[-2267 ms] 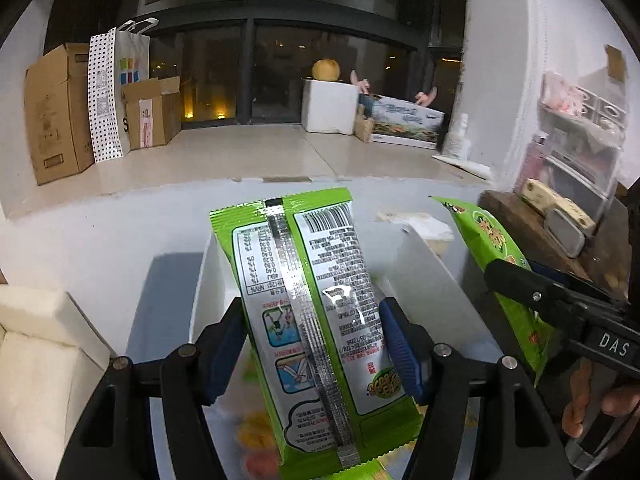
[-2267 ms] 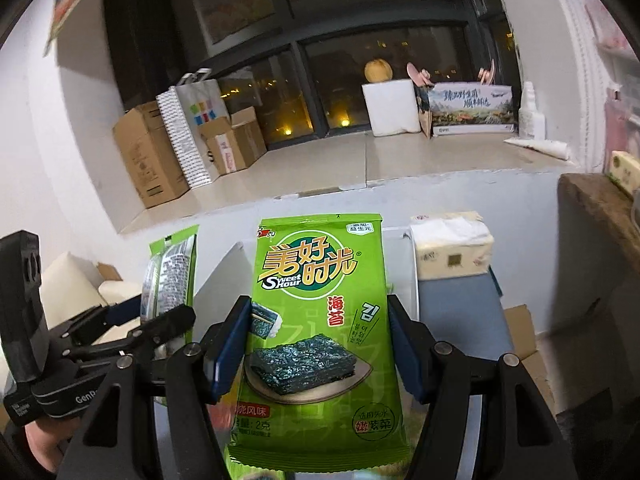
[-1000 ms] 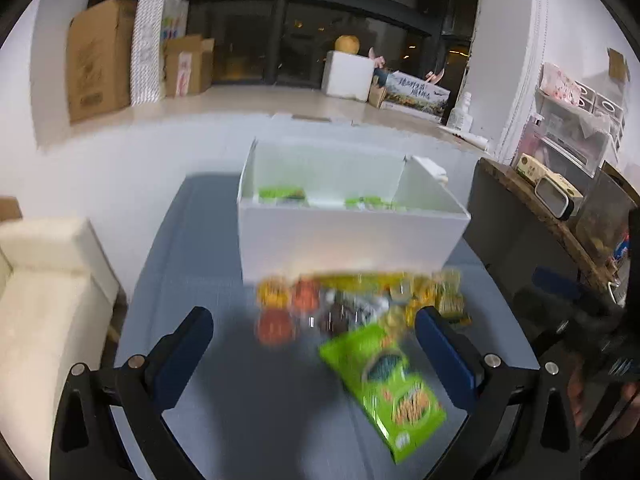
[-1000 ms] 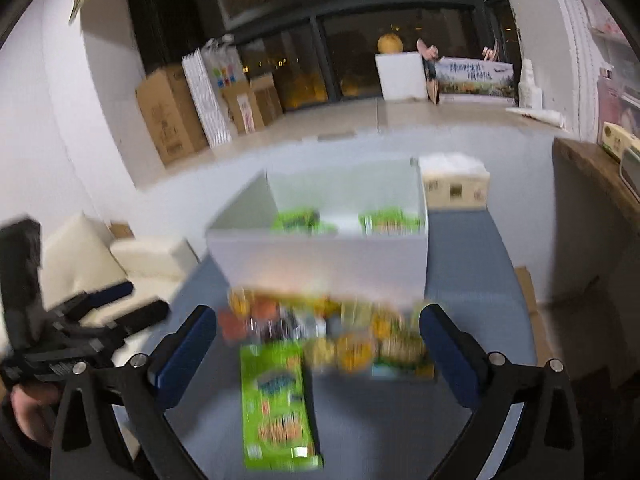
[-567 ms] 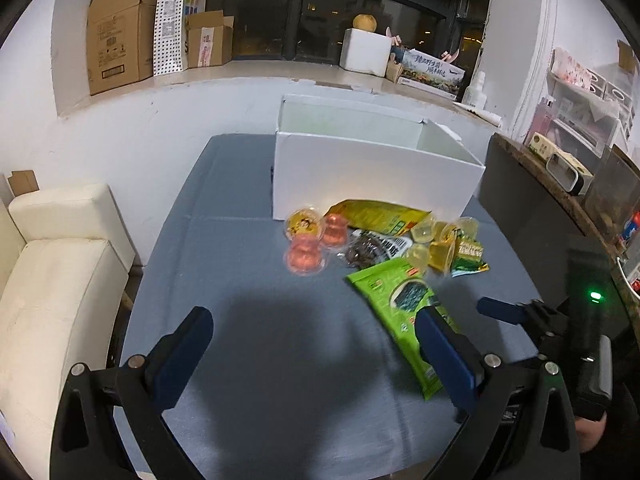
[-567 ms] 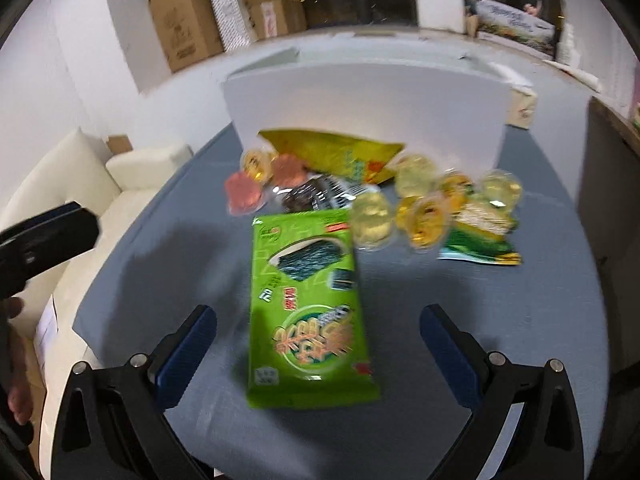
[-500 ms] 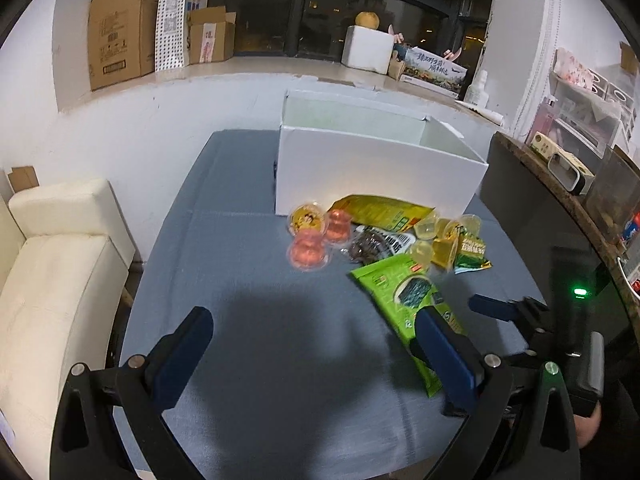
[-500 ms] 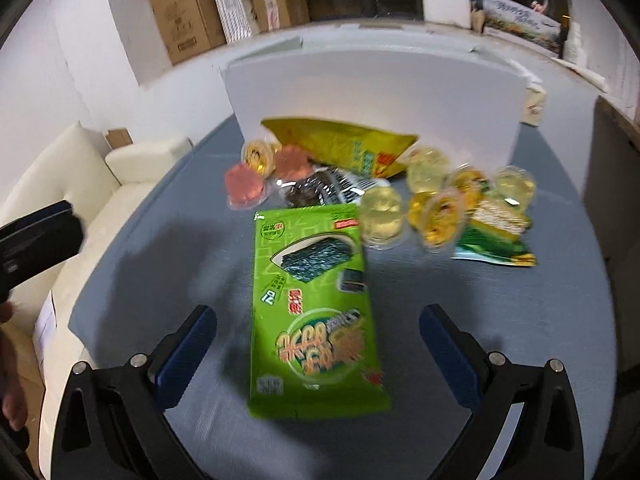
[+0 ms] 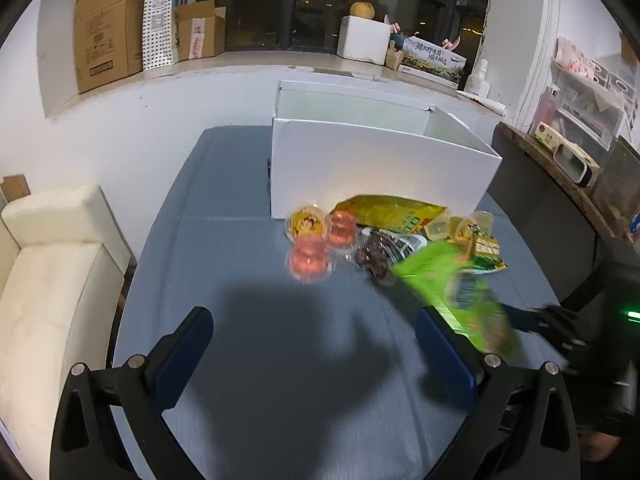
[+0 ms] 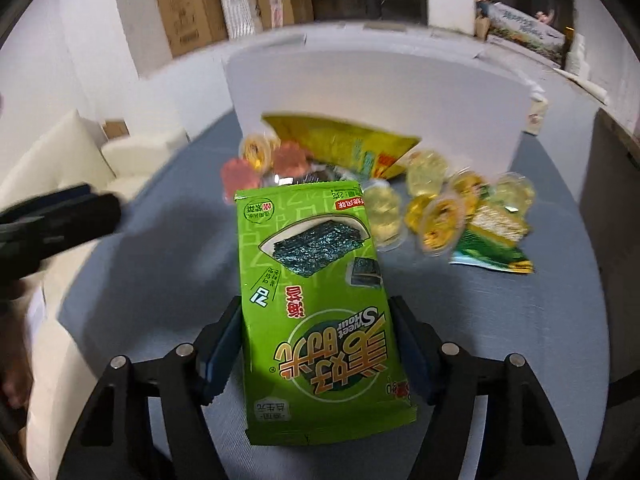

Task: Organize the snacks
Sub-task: 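Grasp a green seaweed packet from the pile with the right gripper, then place the green packet in the box while the left gripper carries a pink jelly cup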

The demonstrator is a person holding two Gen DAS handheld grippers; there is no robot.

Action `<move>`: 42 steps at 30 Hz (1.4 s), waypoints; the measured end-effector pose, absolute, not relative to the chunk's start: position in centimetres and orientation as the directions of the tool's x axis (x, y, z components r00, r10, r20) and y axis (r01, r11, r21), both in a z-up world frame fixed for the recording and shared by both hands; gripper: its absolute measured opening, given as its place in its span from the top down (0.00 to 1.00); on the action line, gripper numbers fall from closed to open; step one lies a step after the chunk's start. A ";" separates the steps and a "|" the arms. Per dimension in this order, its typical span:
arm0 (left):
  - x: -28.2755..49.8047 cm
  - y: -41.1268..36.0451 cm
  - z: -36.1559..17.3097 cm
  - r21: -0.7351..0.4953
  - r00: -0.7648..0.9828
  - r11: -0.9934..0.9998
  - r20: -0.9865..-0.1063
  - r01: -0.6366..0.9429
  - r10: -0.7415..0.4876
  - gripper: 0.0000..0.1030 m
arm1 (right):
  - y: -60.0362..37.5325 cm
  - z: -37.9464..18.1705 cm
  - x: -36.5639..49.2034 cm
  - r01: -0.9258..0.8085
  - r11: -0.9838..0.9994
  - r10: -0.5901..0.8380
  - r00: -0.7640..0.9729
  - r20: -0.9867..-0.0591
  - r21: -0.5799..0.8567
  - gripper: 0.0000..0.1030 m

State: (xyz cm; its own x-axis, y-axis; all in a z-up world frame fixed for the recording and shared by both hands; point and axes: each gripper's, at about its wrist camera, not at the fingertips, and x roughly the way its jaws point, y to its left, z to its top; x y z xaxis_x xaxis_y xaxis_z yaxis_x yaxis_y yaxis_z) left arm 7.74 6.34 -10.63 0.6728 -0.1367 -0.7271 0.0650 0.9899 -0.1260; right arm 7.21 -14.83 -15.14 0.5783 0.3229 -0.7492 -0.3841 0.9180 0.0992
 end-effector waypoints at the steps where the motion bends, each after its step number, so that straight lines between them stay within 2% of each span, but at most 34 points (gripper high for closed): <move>1: 8.4 6.3 -10.7 -0.122 0.675 0.990 -0.726 0.067 -0.135 0.00 | -15.7 -14.4 6.8 -0.368 0.924 0.322 0.595 -0.736 0.107 0.28; 9: 14.7 5.1 -13.9 -0.095 0.652 0.992 -0.747 0.084 -0.126 0.03 | -20.1 -11.4 5.3 -0.287 0.943 0.322 0.660 -0.679 0.168 0.28; 11: 15.8 4.8 -15.0 -0.093 0.638 0.992 -0.760 0.085 -0.126 0.15 | -20.7 -11.3 5.2 -0.278 0.944 0.321 0.664 -0.675 0.176 0.28; 13: 16.9 4.7 -16.1 -0.109 0.615 0.991 -0.777 0.077 -0.133 0.22 | -20.7 -11.6 5.6 -0.273 0.944 0.323 0.659 -0.679 0.185 0.28; 17: 17.8 4.7 -17.4 -0.112 0.613 0.991 -0.779 0.076 -0.134 0.49 | -21.2 -11.7 5.7 -0.263 0.945 0.322 0.657 -0.682 0.192 0.28; 20: 17.9 5.3 -17.2 -0.154 0.611 0.986 -0.775 0.068 -0.163 0.61 | -21.4 -11.8 5.7 -0.264 0.944 0.325 0.657 -0.681 0.196 0.28; 26: 15.7 6.1 -15.8 -0.175 0.644 0.981 -0.742 0.082 -0.186 0.62 | -21.1 -11.7 5.7 -0.276 0.939 0.340 0.656 -0.674 0.205 0.28; 33: 12.0 6.5 -9.8 -0.185 0.727 0.972 -0.646 0.144 -0.231 0.64 | -20.3 -10.3 6.0 -0.303 0.930 0.364 0.673 -0.644 0.209 0.28; 42: 14.9 5.7 -0.9 -0.168 0.803 0.960 -0.526 0.224 -0.280 0.64 | -20.2 -2.8 11.0 -0.314 0.929 0.370 0.766 -0.526 0.197 0.28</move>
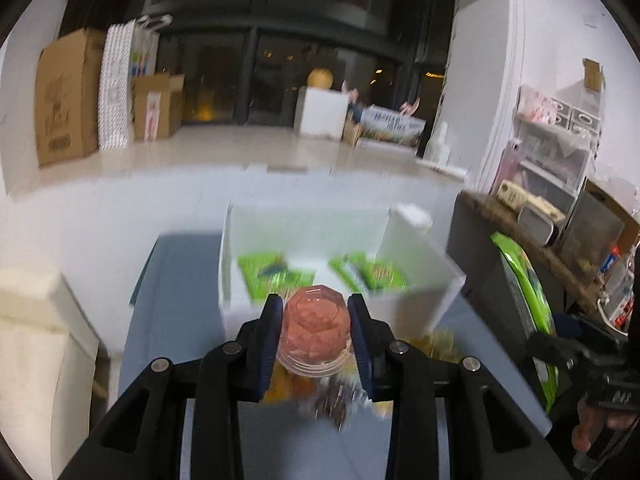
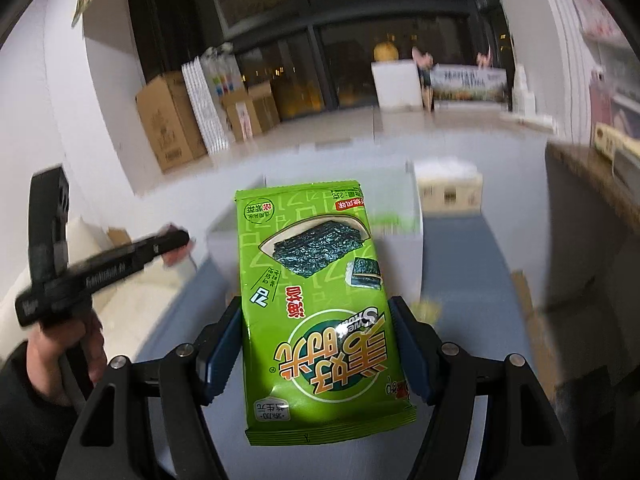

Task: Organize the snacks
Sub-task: 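Place the green packet in the box while the left gripper carries a pink jelly cup, then grasp a green garlic-flavour snack bag with the right gripper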

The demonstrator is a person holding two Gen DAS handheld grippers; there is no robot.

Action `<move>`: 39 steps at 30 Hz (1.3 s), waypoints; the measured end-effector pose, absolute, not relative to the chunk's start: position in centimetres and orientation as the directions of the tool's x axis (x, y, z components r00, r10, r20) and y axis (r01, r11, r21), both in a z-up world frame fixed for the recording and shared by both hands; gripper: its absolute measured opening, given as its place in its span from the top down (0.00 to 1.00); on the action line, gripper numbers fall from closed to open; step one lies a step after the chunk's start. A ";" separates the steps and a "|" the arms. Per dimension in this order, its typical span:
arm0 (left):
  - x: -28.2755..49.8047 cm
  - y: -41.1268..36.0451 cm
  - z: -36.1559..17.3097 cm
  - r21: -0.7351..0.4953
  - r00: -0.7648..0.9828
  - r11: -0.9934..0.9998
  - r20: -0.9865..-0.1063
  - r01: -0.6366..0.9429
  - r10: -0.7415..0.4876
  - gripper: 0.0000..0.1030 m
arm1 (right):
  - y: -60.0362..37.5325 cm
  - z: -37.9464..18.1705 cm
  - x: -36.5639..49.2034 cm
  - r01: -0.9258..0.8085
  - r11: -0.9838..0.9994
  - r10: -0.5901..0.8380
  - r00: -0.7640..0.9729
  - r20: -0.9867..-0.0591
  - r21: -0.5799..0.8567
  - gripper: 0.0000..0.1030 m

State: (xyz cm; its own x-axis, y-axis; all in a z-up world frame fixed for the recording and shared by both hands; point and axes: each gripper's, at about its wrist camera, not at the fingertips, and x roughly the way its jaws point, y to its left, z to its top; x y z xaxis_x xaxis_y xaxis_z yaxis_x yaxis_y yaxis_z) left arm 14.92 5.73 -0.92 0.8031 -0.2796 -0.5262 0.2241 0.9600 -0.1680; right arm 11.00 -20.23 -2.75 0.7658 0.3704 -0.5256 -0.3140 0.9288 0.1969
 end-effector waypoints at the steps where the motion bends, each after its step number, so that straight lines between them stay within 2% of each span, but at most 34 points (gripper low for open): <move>1: 15.9 5.2 -0.2 -0.159 0.807 0.960 -0.521 0.230 -0.280 0.64 | -20.1 -2.0 12.0 -0.312 0.930 0.368 0.770 -0.522 0.195 0.28; 7: 22.4 3.5 1.0 -0.142 0.796 0.956 -0.531 0.257 -0.292 0.64 | -18.3 0.8 19.8 -0.290 0.931 0.365 0.774 -0.518 0.222 0.28; 12: 26.4 2.8 -1.0 -0.120 0.757 0.962 -0.595 0.247 -0.269 0.62 | -17.7 -0.9 26.0 -0.243 0.938 0.344 0.731 -0.589 0.246 0.25; 13: 26.9 2.7 -1.5 -0.109 0.749 0.965 -0.612 0.238 -0.253 0.58 | -17.9 -1.2 26.7 -0.237 0.938 0.343 0.727 -0.595 0.251 0.24; 14: 27.1 2.8 -1.8 -0.100 0.748 0.970 -0.620 0.221 -0.235 0.38 | -18.0 -1.6 27.5 -0.231 0.940 0.339 0.716 -0.610 0.252 0.18; 15: 27.2 2.9 -2.1 -0.105 0.749 0.972 -0.621 0.212 -0.231 0.24 | -18.0 -2.1 28.2 -0.211 0.948 0.317 0.712 -0.626 0.239 0.08; 16: 27.0 3.2 -2.2 -0.120 0.757 0.971 -0.609 0.209 -0.238 0.04 | -18.2 -2.4 28.3 -0.201 0.950 0.309 0.714 -0.628 0.238 0.07; 17: 26.8 3.4 -2.4 -0.127 0.762 0.970 -0.601 0.207 -0.241 0.00 | -18.5 -2.7 28.3 -0.206 0.944 0.324 0.716 -0.619 0.256 0.04; 18: 26.7 3.6 -2.5 -0.125 0.763 0.972 -0.603 0.198 -0.233 0.00 | -18.7 -2.9 28.2 -0.206 0.942 0.329 0.717 -0.614 0.264 0.00; 22: 26.7 3.7 -3.2 -0.100 0.741 0.979 -0.640 0.179 -0.201 0.00 | -19.5 -3.5 27.9 -0.196 0.946 0.316 0.722 -0.616 0.257 0.00; 29: 24.2 3.9 -2.6 -0.081 0.759 0.985 -0.629 0.152 -0.169 0.00 | -21.0 -2.3 24.4 -0.228 0.934 0.349 0.753 -0.558 0.276 0.00; 35: 19.5 3.5 -2.6 -0.085 0.762 0.984 -0.623 0.157 -0.176 0.00 | -22.8 -2.5 18.5 -0.260 0.932 0.357 0.774 -0.522 0.251 0.00; 39: 15.6 2.9 -3.7 -0.095 0.764 0.984 -0.621 0.149 -0.175 0.00 | -24.3 -4.8 14.5 -0.254 0.942 0.335 0.767 -0.548 0.221 0.00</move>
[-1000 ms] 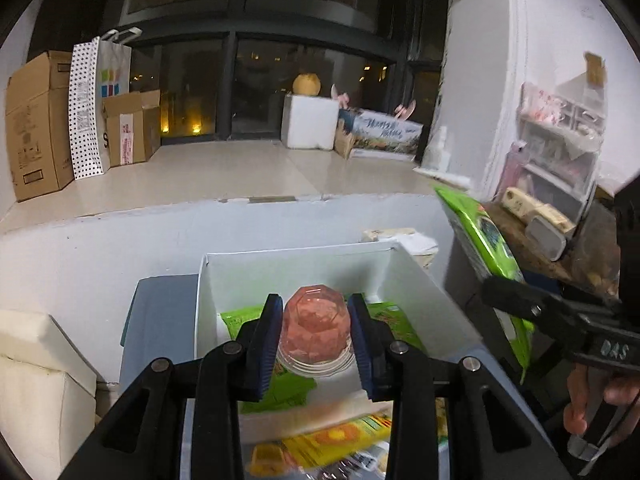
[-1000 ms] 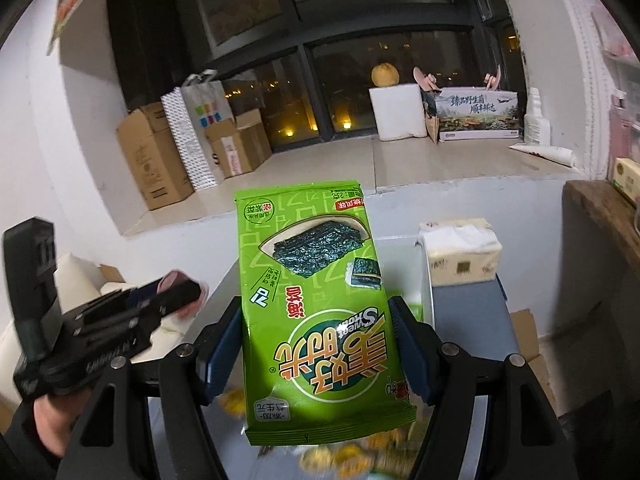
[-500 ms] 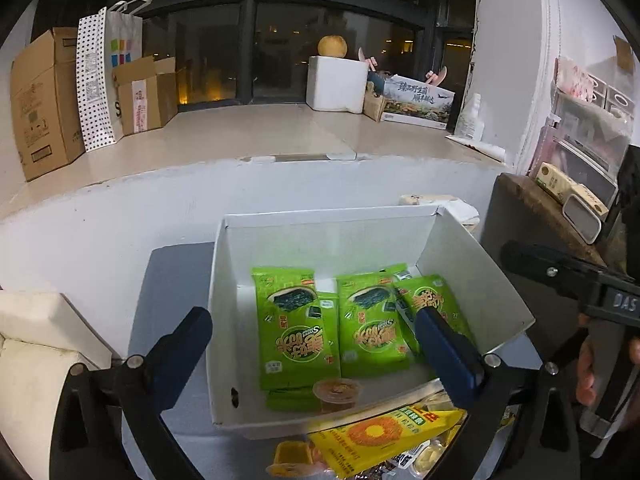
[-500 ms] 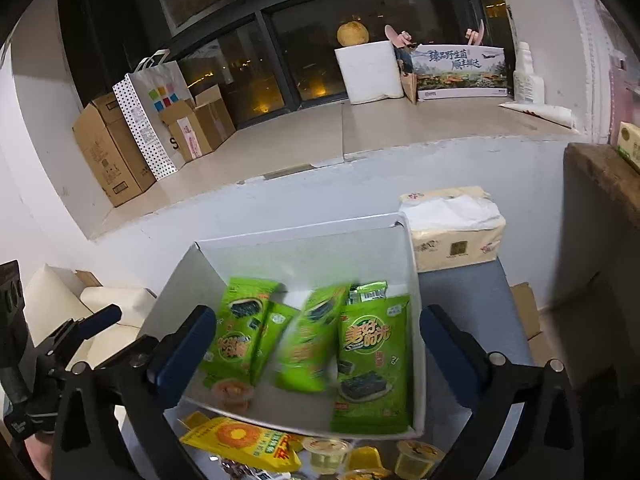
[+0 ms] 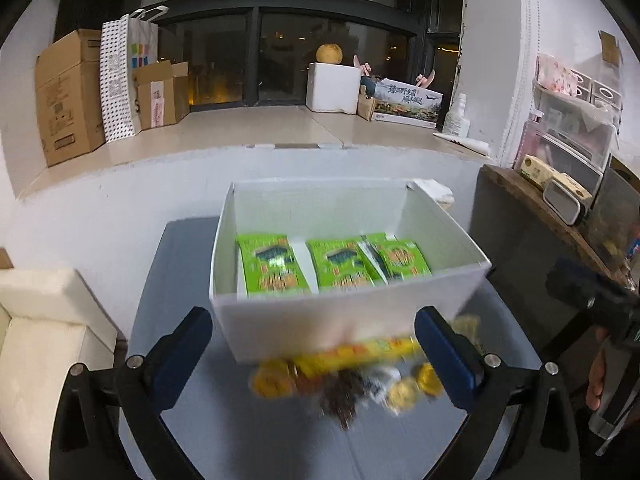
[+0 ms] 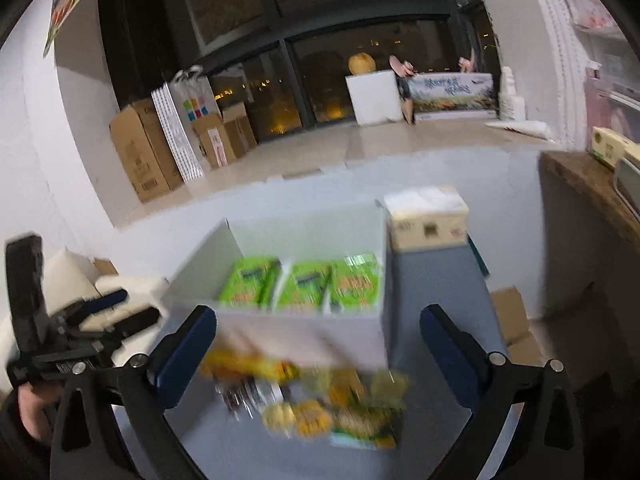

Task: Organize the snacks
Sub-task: 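Grasp a green garlic-flavour snack bag with the right gripper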

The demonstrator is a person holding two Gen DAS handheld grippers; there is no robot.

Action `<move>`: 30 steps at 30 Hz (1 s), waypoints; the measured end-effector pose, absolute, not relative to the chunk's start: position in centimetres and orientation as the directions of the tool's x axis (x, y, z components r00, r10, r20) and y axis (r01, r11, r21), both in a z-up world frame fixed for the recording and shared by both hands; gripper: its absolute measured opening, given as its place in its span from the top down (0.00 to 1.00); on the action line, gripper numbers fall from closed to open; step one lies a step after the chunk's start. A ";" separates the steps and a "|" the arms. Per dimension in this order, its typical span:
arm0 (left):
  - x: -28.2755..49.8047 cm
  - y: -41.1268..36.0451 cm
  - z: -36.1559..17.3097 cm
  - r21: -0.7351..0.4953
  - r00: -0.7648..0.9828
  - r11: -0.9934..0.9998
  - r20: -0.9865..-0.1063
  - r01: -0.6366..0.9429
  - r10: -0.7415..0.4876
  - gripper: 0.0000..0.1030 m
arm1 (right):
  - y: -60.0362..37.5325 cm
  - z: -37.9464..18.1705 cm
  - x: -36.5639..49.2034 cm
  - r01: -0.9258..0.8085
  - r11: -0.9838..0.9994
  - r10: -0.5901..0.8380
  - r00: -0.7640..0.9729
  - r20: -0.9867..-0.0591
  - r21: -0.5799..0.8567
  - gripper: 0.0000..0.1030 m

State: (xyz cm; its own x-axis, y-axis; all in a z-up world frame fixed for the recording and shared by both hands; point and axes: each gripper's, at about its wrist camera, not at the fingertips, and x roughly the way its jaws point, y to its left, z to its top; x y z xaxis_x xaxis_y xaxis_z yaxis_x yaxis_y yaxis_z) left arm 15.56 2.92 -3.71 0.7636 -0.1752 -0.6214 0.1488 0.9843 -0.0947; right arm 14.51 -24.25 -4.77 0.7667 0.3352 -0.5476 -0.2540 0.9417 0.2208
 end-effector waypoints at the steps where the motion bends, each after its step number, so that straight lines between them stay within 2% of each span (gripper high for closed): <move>1: 14.8 2.8 -4.1 -0.095 0.761 0.984 -0.625 0.147 -0.174 0.00 | -24.8 -5.7 13.6 -0.249 0.941 0.336 0.759 -0.558 0.228 0.00; 11: 8.7 1.1 -9.9 -0.111 0.703 0.984 -0.688 0.141 -0.178 0.00 | -26.9 -14.5 11.6 -0.174 0.949 0.310 0.660 -0.684 0.262 0.00; 19: 7.7 0.8 -11.8 -0.120 0.670 0.982 -0.718 0.148 -0.189 0.00 | -25.5 -17.1 15.2 -0.140 0.960 0.274 0.646 -0.712 0.242 0.00; 26: 8.0 0.7 -12.1 -0.113 0.664 0.981 -0.724 0.155 -0.189 0.00 | -24.3 -18.1 18.4 -0.141 0.973 0.232 0.620 -0.749 0.185 0.24; 27: 8.1 0.8 -12.2 -0.113 0.664 0.982 -0.724 0.153 -0.187 0.00 | -24.2 -18.1 18.6 -0.149 0.971 0.241 0.616 -0.750 0.189 0.31; 30: 8.4 0.7 -12.5 -0.111 0.659 0.982 -0.729 0.152 -0.184 0.00 | -24.3 -18.1 18.4 -0.142 0.976 0.217 0.625 -0.750 0.165 0.41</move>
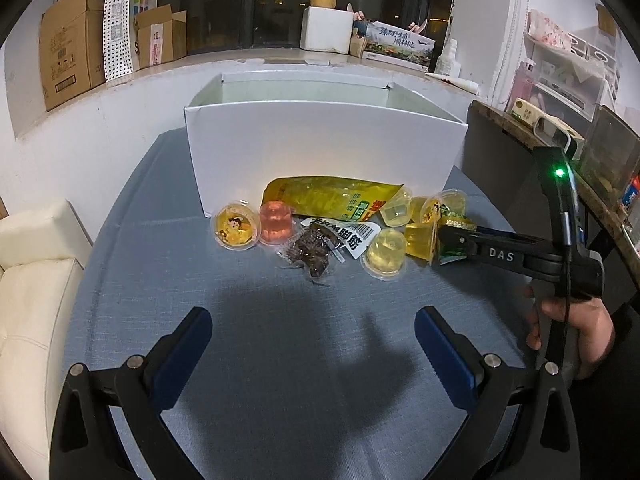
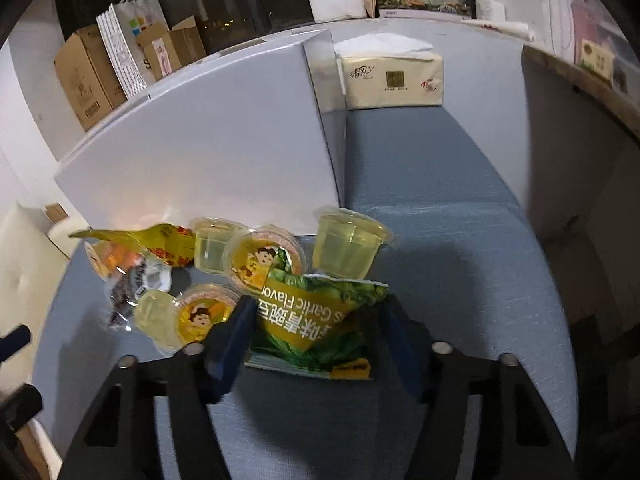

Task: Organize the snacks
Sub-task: 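Grasp a green garlic-flavour snack bag with the right gripper, then drop the green bag into the box while the left gripper carries a yellow jelly cup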

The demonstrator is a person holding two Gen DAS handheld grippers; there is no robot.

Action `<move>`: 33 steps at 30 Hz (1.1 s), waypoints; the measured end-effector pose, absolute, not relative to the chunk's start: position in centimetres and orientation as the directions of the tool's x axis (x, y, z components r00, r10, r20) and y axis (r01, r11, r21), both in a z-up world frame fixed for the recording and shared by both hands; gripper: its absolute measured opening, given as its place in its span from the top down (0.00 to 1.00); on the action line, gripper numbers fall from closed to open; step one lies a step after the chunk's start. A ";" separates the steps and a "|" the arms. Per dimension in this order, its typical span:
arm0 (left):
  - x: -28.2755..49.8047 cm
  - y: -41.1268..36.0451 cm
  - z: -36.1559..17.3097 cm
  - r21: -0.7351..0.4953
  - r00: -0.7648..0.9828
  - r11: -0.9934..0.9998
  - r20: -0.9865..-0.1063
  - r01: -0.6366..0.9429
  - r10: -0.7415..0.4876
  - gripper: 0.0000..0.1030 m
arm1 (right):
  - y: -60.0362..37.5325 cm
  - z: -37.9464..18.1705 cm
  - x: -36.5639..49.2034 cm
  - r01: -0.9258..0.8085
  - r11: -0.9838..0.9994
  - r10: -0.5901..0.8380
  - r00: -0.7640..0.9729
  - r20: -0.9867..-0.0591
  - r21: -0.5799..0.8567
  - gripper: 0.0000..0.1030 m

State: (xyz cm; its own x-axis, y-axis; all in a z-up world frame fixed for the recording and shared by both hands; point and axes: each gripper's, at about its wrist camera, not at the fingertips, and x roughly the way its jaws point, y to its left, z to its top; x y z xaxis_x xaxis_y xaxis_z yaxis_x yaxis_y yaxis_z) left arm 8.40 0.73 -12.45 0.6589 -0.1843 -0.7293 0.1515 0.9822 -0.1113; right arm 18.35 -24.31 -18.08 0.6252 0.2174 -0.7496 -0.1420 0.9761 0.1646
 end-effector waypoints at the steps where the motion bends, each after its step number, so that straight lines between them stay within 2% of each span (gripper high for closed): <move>1: 8.5 0.7 -12.5 -0.108 0.659 0.983 -0.730 0.151 -0.182 0.00 | -24.6 -18.0 18.2 -0.137 0.976 0.220 0.628 -0.747 0.172 0.43; 11: 10.5 2.4 -12.8 -0.124 0.663 0.987 -0.731 0.100 -0.159 0.00 | -25.2 -16.0 14.1 -0.157 0.967 0.254 0.661 -0.706 0.200 0.45; 20: 16.9 5.3 -14.0 -0.113 0.651 0.993 -0.752 0.021 -0.099 0.00 | -24.2 -12.6 8.9 -0.210 0.951 0.307 0.712 -0.631 0.224 0.45; 27: 19.8 6.1 -15.3 -0.163 0.653 0.987 -0.747 0.003 -0.125 0.00 | -23.4 -13.0 7.6 -0.227 0.950 0.312 0.704 -0.639 0.214 0.45; 28: 20.0 6.2 -15.4 -0.175 0.651 0.985 -0.747 0.002 -0.134 0.03 | -23.4 -13.1 7.6 -0.228 0.950 0.313 0.700 -0.642 0.215 0.45; 31: 20.4 6.3 -16.1 -0.212 0.628 0.977 -0.758 0.018 -0.176 0.22 | -23.3 -13.4 7.7 -0.228 0.949 0.314 0.694 -0.648 0.217 0.45; 33: 20.2 6.4 -16.1 -0.229 0.636 0.973 -0.745 0.035 -0.199 0.27 | -23.2 -13.4 7.5 -0.230 0.949 0.315 0.694 -0.647 0.216 0.45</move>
